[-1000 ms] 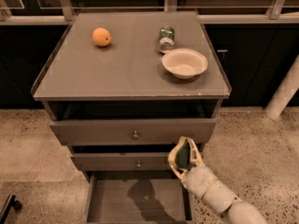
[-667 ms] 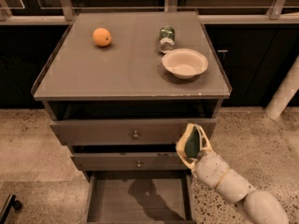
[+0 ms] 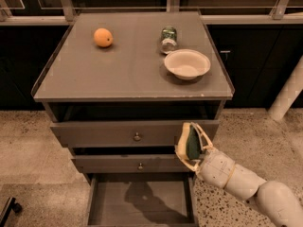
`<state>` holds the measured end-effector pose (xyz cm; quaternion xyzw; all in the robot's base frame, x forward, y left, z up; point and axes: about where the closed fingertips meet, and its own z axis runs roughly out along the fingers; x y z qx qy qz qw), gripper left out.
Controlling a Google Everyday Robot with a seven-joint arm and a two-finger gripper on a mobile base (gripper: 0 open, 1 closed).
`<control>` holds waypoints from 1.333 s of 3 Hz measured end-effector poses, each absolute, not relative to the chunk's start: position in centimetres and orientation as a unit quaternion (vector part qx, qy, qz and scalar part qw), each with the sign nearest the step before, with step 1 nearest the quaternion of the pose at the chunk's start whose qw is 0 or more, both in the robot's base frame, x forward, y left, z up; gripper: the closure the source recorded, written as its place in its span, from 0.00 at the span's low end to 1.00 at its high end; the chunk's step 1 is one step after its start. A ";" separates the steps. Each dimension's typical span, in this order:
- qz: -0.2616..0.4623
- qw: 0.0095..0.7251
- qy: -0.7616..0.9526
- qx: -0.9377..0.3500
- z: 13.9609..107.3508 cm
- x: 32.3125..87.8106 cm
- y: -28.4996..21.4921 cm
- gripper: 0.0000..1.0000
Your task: Pick sponge from bottom drawer and place on counter
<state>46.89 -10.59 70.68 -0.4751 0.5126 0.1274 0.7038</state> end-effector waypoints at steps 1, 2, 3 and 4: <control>0.126 0.704 0.512 -0.476 70.8 46.9 -10.5 1.00; 0.120 0.698 0.494 -0.504 73.7 47.6 -9.2 1.00; 0.118 0.692 0.467 -0.538 77.7 48.8 -7.0 1.00; 0.120 0.682 0.446 -0.567 80.8 49.8 -5.1 1.00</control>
Offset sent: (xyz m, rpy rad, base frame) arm 0.0181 0.0314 0.0772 -0.1275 -0.0877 0.0948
